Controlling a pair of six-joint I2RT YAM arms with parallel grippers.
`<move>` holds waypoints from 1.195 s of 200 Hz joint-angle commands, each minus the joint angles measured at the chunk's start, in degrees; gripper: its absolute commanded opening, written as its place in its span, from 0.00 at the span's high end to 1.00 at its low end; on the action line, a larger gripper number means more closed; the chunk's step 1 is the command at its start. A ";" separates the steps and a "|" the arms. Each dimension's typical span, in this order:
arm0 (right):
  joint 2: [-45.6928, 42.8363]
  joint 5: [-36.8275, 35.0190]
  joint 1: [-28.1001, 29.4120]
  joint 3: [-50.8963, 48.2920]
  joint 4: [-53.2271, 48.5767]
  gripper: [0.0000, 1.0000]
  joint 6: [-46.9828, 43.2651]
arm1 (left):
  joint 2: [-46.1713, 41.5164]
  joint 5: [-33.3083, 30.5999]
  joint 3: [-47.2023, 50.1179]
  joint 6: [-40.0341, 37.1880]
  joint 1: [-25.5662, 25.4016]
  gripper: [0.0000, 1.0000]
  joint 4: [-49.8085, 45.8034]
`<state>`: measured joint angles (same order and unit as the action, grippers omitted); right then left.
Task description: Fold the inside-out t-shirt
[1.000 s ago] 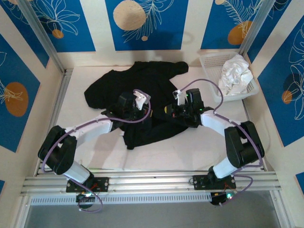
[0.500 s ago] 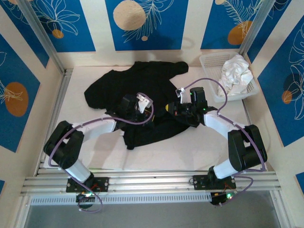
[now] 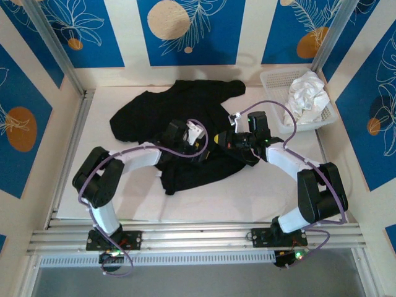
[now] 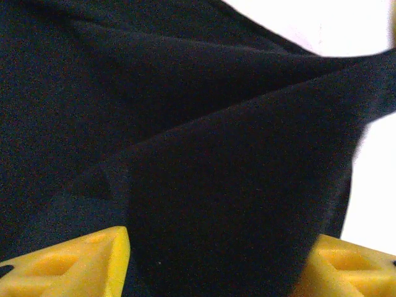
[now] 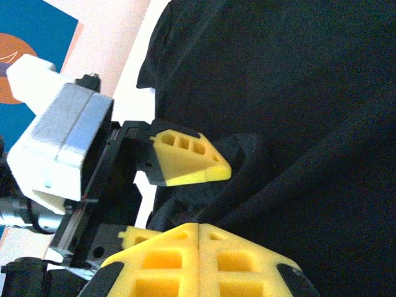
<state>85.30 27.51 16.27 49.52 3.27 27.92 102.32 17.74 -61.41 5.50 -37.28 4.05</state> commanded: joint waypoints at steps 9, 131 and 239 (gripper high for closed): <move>-0.24 1.94 -0.69 1.14 -1.46 1.00 0.38 | 1.94 -0.54 -2.58 -1.00 -0.28 0.44 -0.30; -15.43 -31.56 25.32 -20.23 15.38 0.22 -22.94 | -12.30 5.09 -5.59 6.90 2.39 1.00 -12.75; 7.78 -45.18 28.05 -15.08 35.90 0.39 -27.94 | -19.53 4.76 -11.37 5.57 2.40 1.00 -26.80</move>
<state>92.47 -13.23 45.95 32.64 32.49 2.72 86.13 21.45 -70.61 11.64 -35.31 -19.59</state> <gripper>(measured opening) 0.628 0.053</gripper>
